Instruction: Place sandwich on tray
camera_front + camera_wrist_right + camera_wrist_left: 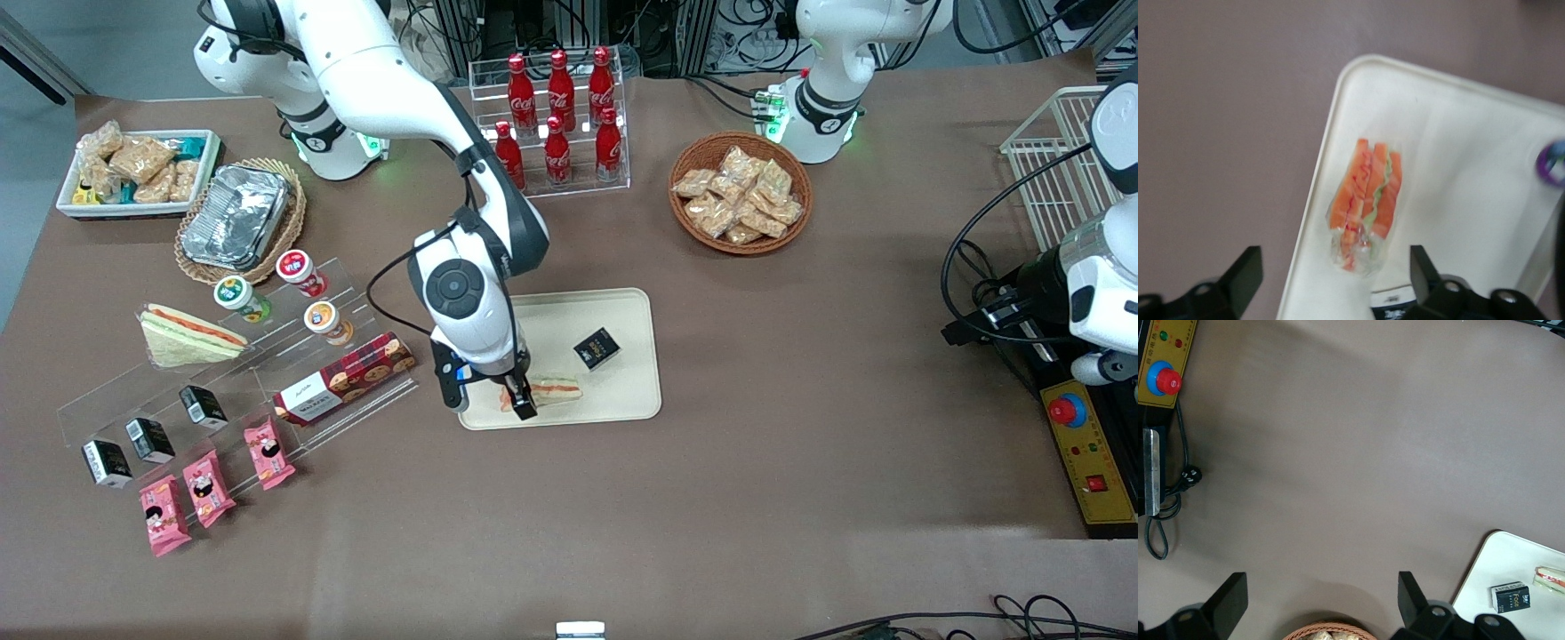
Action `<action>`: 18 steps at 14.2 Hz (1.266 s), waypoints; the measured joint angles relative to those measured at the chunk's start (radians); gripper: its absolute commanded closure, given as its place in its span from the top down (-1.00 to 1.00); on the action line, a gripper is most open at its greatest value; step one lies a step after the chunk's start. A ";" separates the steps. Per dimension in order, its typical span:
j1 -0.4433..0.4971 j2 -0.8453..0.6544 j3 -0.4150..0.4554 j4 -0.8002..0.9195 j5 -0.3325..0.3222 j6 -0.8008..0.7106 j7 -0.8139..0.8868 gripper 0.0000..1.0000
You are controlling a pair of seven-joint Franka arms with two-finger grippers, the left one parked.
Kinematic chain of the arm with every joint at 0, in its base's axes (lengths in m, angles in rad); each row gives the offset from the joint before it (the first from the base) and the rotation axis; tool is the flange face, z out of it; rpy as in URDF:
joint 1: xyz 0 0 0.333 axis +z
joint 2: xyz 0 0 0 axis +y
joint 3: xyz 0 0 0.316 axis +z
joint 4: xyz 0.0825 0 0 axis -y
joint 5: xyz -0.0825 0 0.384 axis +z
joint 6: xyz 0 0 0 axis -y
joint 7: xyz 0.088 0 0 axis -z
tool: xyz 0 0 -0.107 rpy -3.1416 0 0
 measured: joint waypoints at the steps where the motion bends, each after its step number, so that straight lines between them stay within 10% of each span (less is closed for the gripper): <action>1: -0.022 -0.018 -0.003 0.002 0.000 -0.041 -0.091 1.00; 11: -0.376 -0.261 -0.041 0.058 -0.070 -0.503 -1.035 1.00; 18: -0.444 -0.349 -0.165 0.060 -0.182 -0.569 -1.446 1.00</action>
